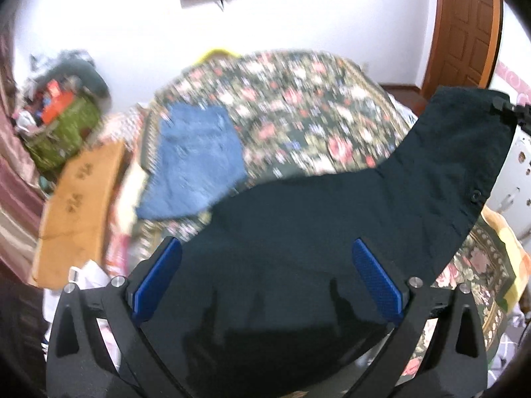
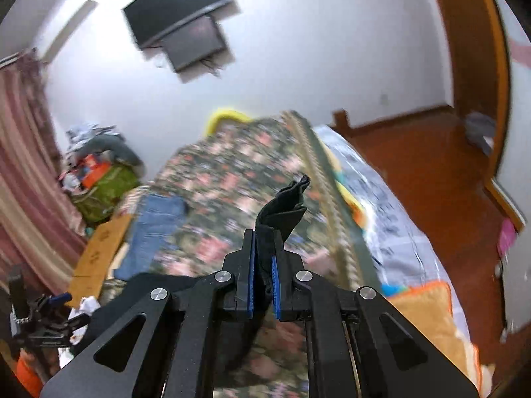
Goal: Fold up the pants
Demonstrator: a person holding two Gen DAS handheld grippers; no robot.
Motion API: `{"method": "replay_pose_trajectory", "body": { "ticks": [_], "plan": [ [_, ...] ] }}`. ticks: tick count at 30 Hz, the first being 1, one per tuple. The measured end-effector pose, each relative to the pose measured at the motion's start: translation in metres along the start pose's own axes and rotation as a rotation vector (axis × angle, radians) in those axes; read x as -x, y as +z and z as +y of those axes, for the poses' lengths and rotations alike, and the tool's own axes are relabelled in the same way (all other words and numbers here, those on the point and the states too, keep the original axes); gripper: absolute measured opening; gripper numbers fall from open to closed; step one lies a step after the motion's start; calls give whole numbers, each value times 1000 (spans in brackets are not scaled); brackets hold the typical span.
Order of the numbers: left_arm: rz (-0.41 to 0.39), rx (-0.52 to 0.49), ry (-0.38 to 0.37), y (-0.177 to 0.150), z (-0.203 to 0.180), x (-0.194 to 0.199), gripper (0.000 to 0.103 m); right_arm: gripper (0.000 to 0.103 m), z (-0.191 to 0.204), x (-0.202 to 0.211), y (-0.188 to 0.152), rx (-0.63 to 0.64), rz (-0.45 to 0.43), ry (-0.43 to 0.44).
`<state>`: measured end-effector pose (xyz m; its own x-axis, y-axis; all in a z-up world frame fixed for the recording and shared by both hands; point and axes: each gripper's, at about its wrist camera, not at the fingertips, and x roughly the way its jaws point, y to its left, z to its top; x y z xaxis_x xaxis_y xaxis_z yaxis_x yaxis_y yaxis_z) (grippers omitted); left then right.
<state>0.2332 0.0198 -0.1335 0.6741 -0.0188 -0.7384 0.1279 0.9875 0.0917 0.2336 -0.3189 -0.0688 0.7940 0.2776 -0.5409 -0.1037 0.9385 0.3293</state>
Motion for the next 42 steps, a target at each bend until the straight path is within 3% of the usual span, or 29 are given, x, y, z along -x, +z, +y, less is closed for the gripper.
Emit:
{"method": "replay_pose_trajectory", "body": {
  "ticks": [7,12,20,27,31,32,35,42],
  "plan": [
    [-98,40,15,-2,24,40,103,7,83,-5,24,121,-8,122],
    [-118,93,11,-10,41,53,103,7,133,-38,17,149,59,205],
    [-95,144,7,-24,58,58,103,7,188,-101,-66,197,308,342],
    [-89,135,19,-30,58,57,103,7,203,-120,-134,293,482,357],
    [-103,124,27,-28,53,57,103,15,201,-116,-148,345,530,347],
    [-106,122,28,-27,53,57,103,24,199,-115,-147,337,545,356],
    [-115,103,33,-22,46,57,103,43,192,-105,-134,302,523,368],
    [-124,53,24,2,32,41,103,47,164,-76,-82,310,343,322]
  ]
}}
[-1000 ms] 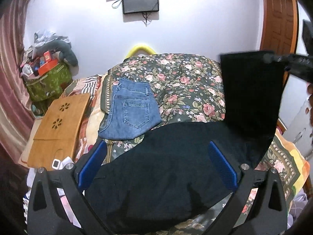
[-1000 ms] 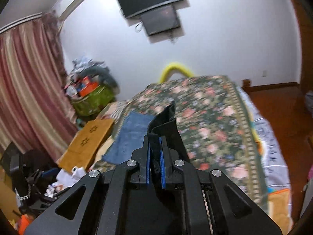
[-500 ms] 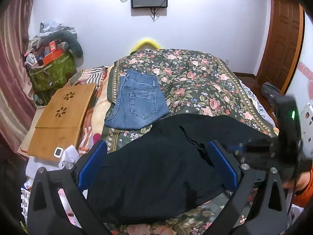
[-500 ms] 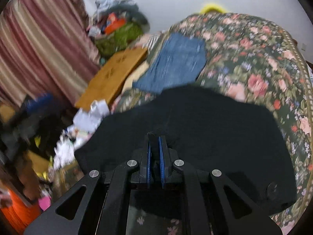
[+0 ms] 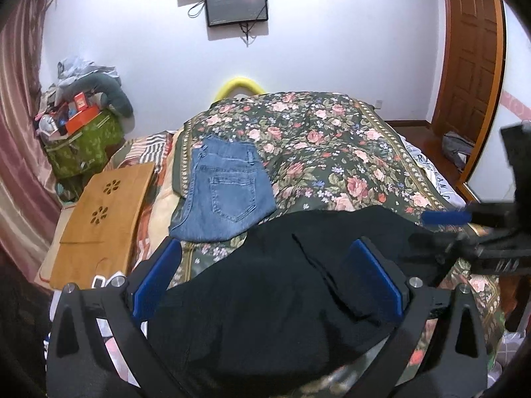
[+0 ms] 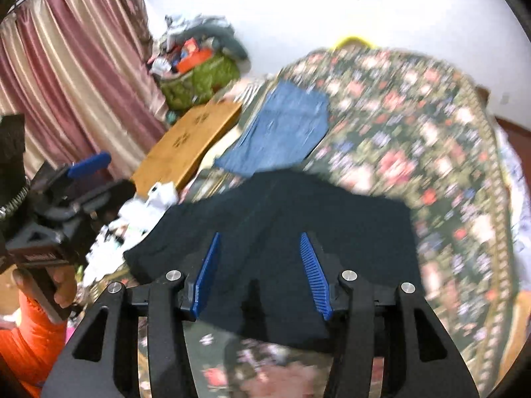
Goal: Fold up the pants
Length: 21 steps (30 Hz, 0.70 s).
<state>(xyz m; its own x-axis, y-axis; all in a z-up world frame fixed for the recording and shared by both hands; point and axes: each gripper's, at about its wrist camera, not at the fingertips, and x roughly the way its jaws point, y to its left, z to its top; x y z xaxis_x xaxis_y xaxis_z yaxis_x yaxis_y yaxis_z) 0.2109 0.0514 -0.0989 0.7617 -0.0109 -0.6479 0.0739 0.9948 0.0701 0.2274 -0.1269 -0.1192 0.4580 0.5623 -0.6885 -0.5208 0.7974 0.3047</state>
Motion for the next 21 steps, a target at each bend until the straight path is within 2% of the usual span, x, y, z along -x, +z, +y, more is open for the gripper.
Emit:
{"method": "replay_pose_trajectory", "body": {
  "ticks": [5,8,13,16,19,20,21],
  "plan": [
    [56,9,-55,24,-10,-39,103,55,-30,13,20,36,-84,-121],
    [120,17,-82,35,-15,-68,103,55,-48,4,26,44,-72,-150],
    [256,-13,-112,34,-34,-126,103,55,-74,-31,25,35,22,-130],
    [340,-87,-87,18,-51,-158,103,55,-88,-55,16,28,105,-105],
    [425,-170,-51,-5,-61,-182,103,55,-103,-77,-1,7,201,-117],
    [447,-201,-41,-14,-64,-186,103,55,-108,-82,-8,12,228,-133],
    [434,-213,-44,-20,-64,-185,103,55,-112,-84,-15,17,245,-147]
  ]
}}
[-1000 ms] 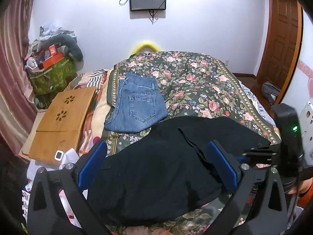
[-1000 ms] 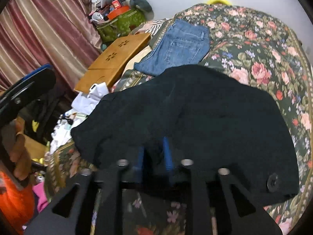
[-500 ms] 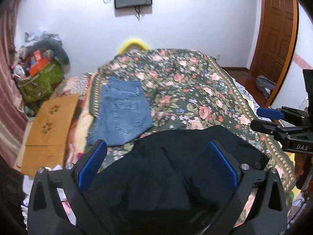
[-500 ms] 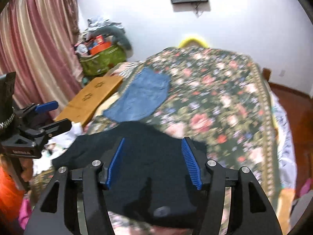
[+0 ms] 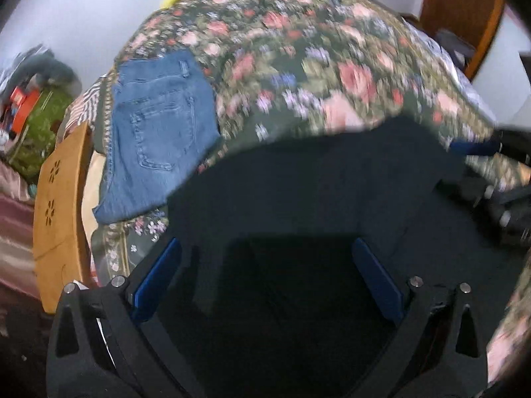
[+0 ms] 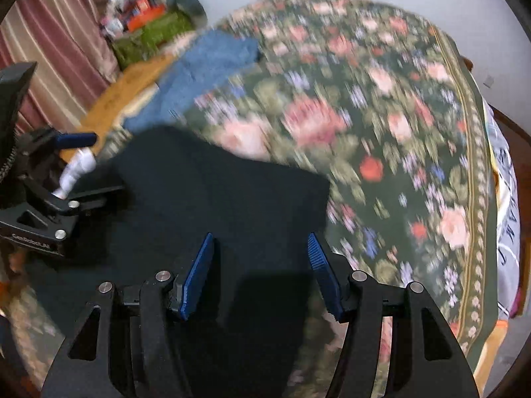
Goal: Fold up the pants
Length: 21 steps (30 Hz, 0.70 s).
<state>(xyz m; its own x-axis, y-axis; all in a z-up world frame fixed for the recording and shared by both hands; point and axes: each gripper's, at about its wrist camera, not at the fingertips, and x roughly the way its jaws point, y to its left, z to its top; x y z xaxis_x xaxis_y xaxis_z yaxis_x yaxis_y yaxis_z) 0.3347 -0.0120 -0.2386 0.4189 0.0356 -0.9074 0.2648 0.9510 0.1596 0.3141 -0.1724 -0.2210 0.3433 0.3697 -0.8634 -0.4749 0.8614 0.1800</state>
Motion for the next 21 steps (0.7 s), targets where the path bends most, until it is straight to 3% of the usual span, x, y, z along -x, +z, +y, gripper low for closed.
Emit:
{"method": "replay_pose_trajectory", "body": {
  "ticks": [7,17,21],
  "plan": [
    [-70,-17,71,-17,0,17,103,55,-23,15,-37,-93,-36,26],
    [-107,56,51,-39,6,45,103,55,-9,52,-68,-74,-96,-94],
    [-149,112,98,-51,14,71,103,55,1,74,-67,-63,-159,-127]
  ]
}}
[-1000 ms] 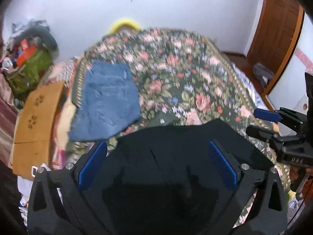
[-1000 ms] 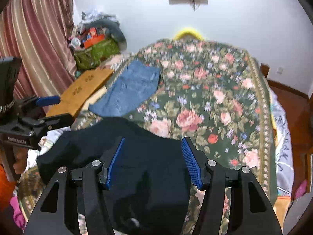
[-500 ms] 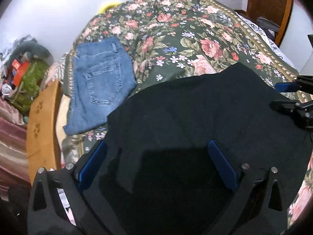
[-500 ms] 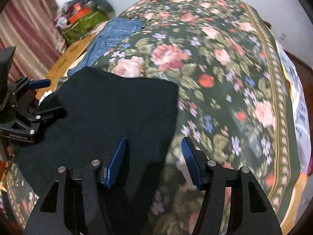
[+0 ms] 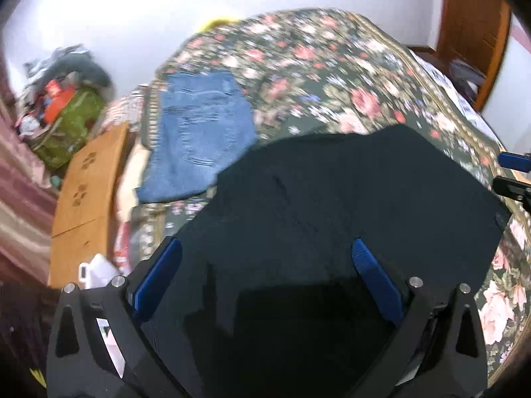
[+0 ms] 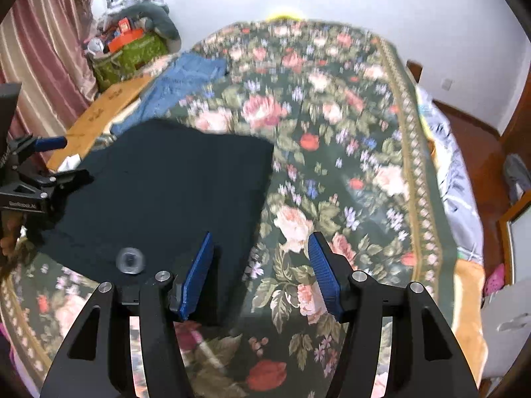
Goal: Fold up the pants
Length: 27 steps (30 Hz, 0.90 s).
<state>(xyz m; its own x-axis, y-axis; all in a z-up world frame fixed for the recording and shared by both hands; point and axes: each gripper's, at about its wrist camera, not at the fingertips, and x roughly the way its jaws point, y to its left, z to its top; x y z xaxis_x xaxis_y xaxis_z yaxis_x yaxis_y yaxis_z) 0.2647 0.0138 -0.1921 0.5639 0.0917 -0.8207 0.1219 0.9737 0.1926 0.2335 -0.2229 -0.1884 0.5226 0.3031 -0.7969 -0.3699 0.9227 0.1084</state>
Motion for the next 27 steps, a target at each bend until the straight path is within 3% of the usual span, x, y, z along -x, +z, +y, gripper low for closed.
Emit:
{"method": "replay_pose_trajectory", "body": {
  "ticks": [9,15,20,27],
  "plan": [
    [-175,230,29,-14,67,78,103,55,47,61,32,47,-204,45],
    [-211,343,79,-49,115,106,103,58,97,71,40,131,-263,114],
    [-165,412,103,-89,143,106,103,60,131,46,41,148,-225,202],
    [37,599,-43,-148,182,67,103,60,154,-21,28,74,4,299]
  ]
}}
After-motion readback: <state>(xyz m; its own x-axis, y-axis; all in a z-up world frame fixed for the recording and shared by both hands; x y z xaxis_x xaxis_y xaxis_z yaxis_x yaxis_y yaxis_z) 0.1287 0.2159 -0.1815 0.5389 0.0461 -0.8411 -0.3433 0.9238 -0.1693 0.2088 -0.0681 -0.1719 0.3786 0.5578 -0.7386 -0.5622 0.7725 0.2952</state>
